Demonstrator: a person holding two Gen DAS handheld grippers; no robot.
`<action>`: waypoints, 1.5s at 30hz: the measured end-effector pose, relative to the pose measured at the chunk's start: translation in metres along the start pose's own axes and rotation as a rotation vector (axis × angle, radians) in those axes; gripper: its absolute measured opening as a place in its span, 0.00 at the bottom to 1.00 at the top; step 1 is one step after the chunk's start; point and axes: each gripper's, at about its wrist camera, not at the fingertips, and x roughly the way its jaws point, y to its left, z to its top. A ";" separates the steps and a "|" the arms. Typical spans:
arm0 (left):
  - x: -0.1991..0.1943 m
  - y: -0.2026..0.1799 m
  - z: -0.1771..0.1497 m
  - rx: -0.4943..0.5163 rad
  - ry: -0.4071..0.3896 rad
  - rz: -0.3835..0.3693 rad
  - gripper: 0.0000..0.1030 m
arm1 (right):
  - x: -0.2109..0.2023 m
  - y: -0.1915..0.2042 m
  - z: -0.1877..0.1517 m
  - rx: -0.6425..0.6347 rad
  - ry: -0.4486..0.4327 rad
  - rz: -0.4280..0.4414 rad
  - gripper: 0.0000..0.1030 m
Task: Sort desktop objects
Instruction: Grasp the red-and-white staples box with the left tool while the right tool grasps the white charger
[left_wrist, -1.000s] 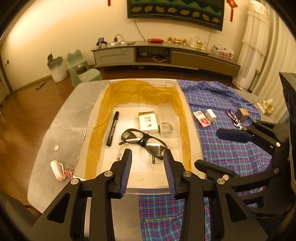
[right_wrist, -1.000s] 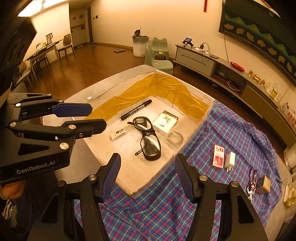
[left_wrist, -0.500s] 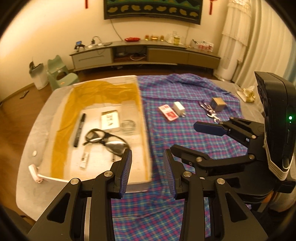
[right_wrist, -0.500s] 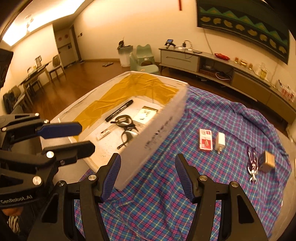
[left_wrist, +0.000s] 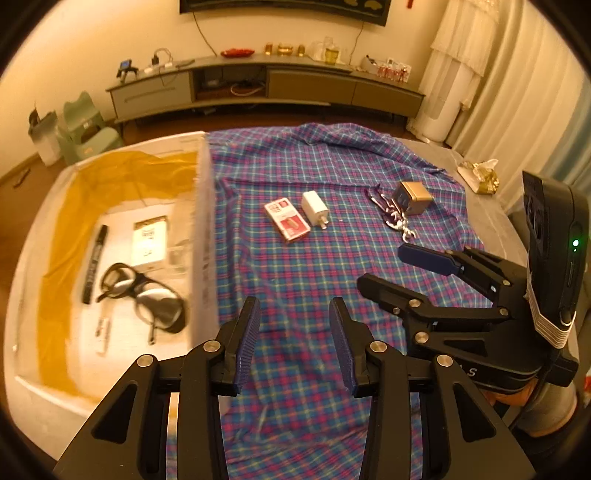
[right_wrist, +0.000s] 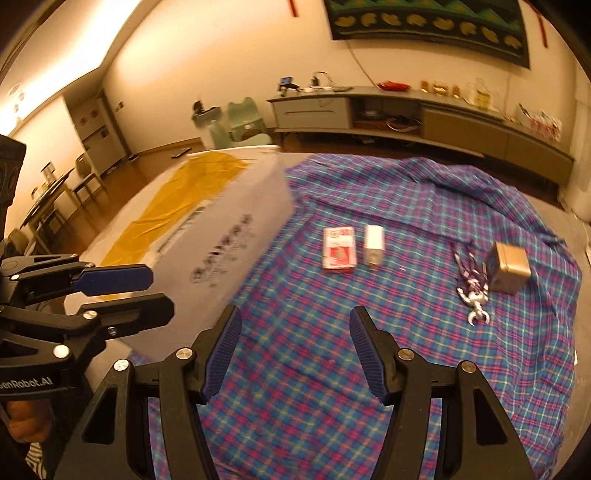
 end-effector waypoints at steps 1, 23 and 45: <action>0.006 -0.001 0.004 -0.009 0.010 -0.009 0.40 | 0.003 -0.010 0.001 0.015 0.005 -0.007 0.60; 0.146 0.030 0.063 -0.273 0.095 0.072 0.41 | 0.124 -0.081 0.069 0.024 0.118 -0.055 0.53; 0.196 0.009 0.071 -0.169 0.101 0.109 0.15 | 0.116 -0.115 0.038 0.099 0.130 -0.082 0.22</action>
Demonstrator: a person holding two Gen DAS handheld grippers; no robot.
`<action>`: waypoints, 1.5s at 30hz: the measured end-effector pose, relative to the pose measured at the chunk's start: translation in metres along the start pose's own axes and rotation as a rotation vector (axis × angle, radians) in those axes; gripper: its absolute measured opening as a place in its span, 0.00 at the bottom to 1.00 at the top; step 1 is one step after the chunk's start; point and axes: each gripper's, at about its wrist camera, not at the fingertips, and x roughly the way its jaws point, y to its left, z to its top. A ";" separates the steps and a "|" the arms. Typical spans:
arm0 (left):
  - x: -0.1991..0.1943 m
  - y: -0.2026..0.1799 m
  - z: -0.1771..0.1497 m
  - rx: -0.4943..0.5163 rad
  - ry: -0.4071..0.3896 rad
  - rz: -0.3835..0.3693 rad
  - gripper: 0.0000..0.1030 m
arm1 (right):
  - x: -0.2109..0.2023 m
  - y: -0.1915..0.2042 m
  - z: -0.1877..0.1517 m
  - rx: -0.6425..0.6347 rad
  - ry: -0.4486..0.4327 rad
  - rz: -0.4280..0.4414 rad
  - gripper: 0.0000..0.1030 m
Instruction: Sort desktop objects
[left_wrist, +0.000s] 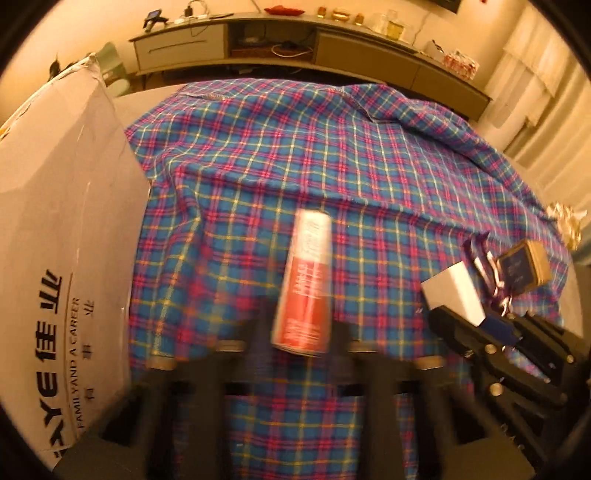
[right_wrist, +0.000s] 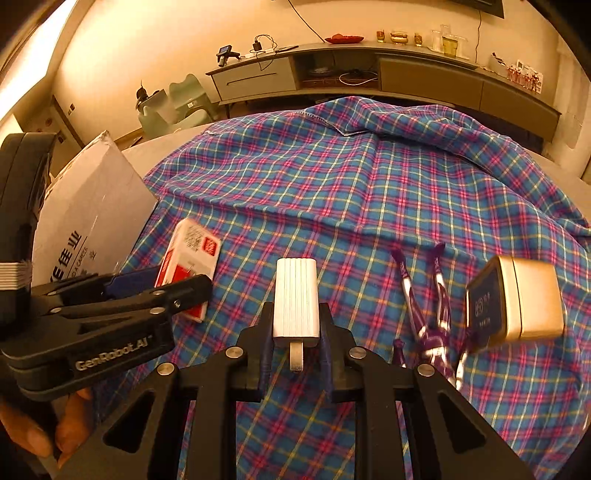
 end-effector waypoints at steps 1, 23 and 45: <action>-0.003 0.004 -0.002 -0.006 0.003 -0.019 0.14 | -0.002 0.001 -0.002 -0.001 0.001 -0.003 0.22; -0.075 0.022 -0.010 -0.001 -0.103 -0.048 0.15 | -0.047 0.034 -0.034 -0.046 -0.034 -0.010 0.22; -0.168 0.020 -0.069 0.068 -0.180 -0.115 0.15 | -0.099 0.085 -0.072 -0.136 -0.120 -0.074 0.22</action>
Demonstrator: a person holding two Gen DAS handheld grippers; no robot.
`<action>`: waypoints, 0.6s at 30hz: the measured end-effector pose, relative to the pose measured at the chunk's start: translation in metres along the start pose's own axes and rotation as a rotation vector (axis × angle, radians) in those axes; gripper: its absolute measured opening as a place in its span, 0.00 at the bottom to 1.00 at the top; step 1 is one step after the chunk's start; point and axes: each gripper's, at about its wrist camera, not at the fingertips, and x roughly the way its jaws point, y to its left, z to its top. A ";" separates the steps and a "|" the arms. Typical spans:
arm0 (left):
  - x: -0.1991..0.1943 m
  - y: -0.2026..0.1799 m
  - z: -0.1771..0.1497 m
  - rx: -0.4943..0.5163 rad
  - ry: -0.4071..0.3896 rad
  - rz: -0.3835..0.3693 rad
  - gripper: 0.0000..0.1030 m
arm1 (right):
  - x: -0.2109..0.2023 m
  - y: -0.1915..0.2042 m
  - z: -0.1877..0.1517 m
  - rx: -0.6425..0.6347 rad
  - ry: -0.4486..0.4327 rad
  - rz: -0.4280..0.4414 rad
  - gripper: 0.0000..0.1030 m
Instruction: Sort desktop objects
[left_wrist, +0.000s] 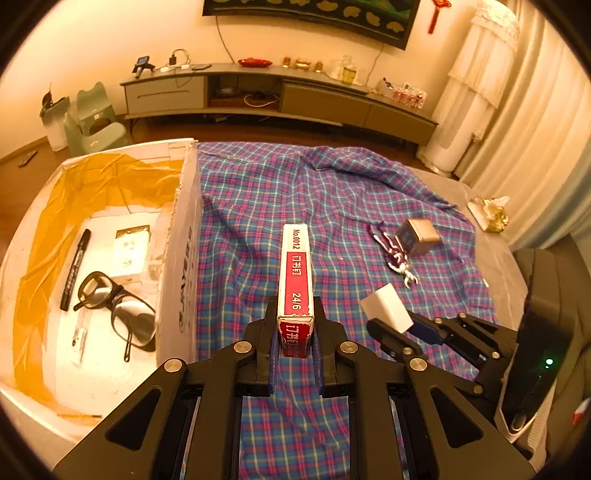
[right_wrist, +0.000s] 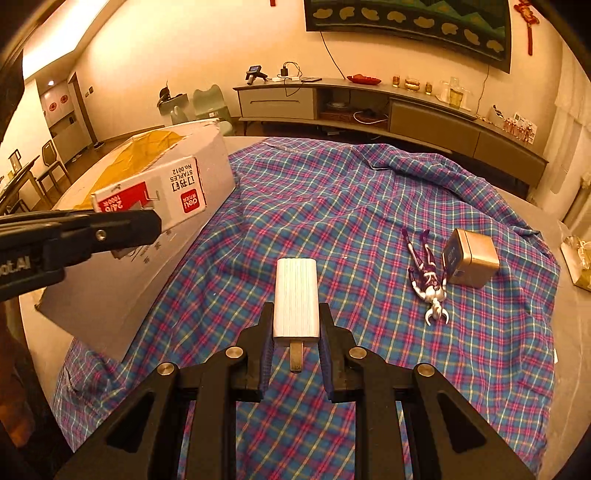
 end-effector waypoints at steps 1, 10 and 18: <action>-0.004 0.000 -0.002 0.003 -0.003 -0.003 0.15 | -0.002 0.002 -0.002 -0.001 -0.002 0.000 0.22; -0.034 0.003 -0.014 0.032 -0.032 -0.023 0.15 | -0.020 0.023 -0.010 -0.025 -0.008 -0.002 0.22; -0.051 0.015 -0.022 0.031 -0.043 -0.037 0.15 | -0.030 0.043 -0.014 -0.059 -0.004 -0.003 0.22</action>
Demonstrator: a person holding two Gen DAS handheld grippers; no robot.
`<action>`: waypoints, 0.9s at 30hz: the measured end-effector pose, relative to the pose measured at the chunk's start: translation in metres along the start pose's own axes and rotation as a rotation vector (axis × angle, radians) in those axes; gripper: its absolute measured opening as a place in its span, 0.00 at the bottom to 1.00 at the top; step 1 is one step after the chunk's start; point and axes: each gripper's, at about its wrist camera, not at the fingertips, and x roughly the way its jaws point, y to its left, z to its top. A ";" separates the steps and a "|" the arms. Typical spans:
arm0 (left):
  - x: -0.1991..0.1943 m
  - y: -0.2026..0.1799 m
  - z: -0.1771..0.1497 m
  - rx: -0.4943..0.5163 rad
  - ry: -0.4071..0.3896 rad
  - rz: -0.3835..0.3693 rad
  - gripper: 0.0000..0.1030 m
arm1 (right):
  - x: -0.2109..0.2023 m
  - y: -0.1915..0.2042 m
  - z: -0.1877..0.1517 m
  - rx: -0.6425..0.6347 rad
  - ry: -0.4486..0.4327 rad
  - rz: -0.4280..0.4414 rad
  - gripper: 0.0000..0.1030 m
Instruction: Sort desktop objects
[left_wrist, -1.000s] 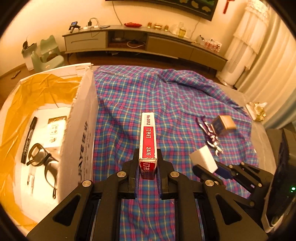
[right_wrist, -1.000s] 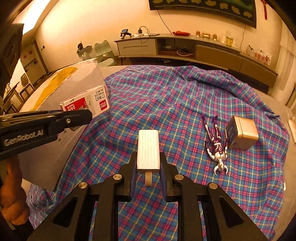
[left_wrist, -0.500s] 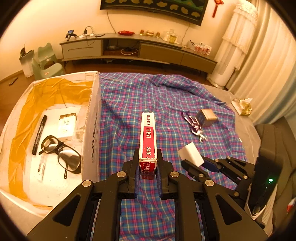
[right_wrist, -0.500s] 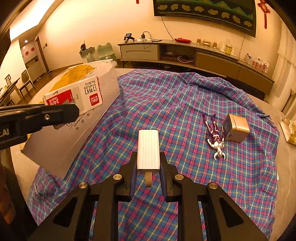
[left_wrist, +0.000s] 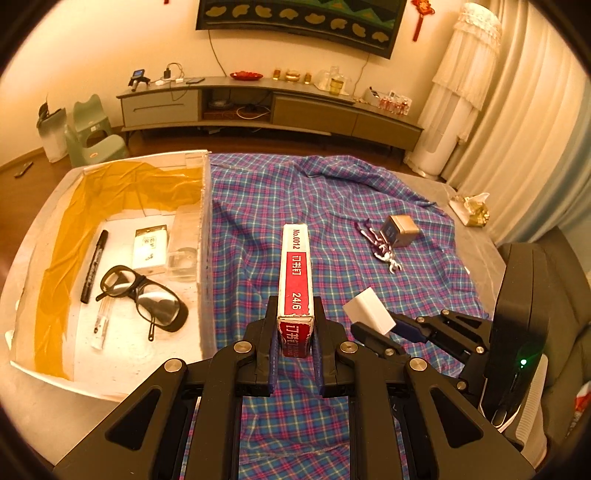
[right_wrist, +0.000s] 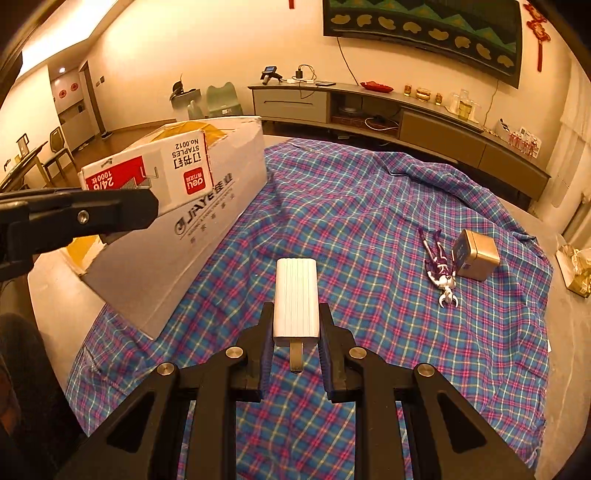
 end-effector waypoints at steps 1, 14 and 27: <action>-0.002 0.002 0.000 -0.001 -0.004 0.002 0.15 | -0.001 0.003 0.000 -0.005 0.000 0.000 0.22; -0.020 0.038 -0.003 -0.036 -0.025 -0.007 0.15 | -0.011 0.040 0.015 -0.071 -0.006 0.005 0.22; -0.031 0.073 -0.001 -0.078 -0.036 -0.011 0.15 | -0.011 0.071 0.027 -0.128 0.002 0.009 0.22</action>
